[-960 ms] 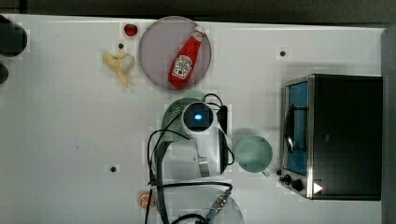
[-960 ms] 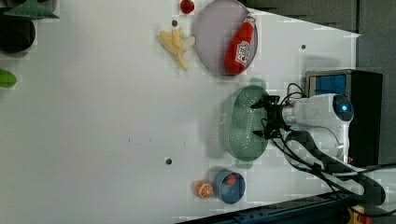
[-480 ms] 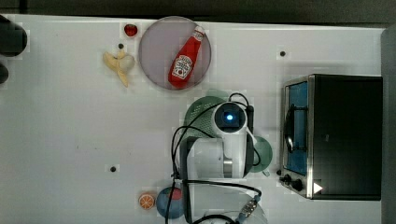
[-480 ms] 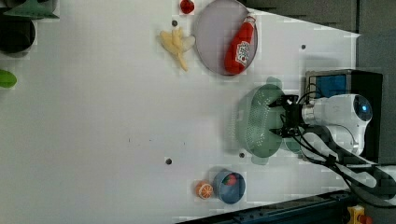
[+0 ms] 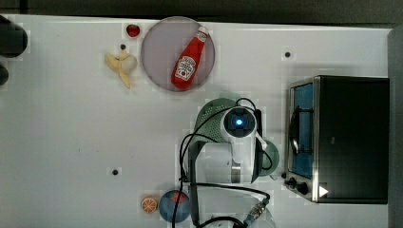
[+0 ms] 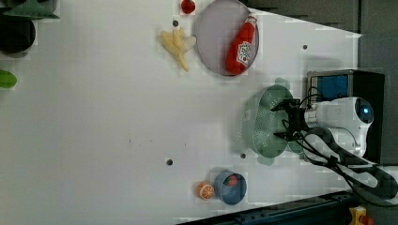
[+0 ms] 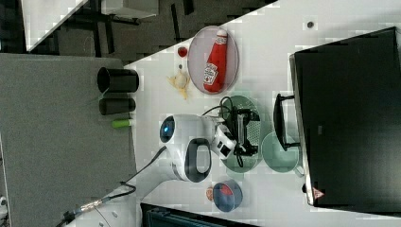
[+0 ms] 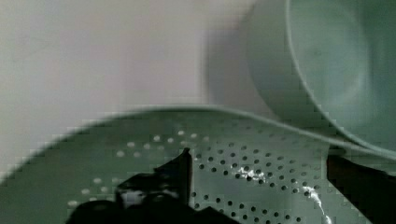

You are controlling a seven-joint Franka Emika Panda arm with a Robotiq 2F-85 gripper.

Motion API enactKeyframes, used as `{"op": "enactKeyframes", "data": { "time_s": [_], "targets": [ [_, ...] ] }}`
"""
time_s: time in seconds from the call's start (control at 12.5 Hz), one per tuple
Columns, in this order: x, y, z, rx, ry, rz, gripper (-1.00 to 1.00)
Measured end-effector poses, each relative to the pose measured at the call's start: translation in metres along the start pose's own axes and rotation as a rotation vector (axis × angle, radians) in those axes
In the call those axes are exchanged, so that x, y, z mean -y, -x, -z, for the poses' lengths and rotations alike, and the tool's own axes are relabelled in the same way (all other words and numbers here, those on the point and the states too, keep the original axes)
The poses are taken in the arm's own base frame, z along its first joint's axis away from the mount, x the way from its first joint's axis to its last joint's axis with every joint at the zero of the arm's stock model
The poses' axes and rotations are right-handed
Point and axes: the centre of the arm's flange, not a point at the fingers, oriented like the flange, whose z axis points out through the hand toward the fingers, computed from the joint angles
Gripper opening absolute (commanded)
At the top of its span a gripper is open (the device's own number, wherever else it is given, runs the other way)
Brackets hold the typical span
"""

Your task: Drag strainer left to right.

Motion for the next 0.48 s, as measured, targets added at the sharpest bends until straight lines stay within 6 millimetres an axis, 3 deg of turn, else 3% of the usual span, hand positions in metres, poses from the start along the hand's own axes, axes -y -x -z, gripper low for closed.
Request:
{"op": "enactKeyframes", "data": {
  "time_s": [0.24, 0.48],
  "targets": [
    [0.003, 0.001, 0.002, -0.01, -0.012, 0.03, 1.0],
    [0.011, 0.003, 0.034, -0.024, -0.062, 0.153, 1.0]
  ]
}}
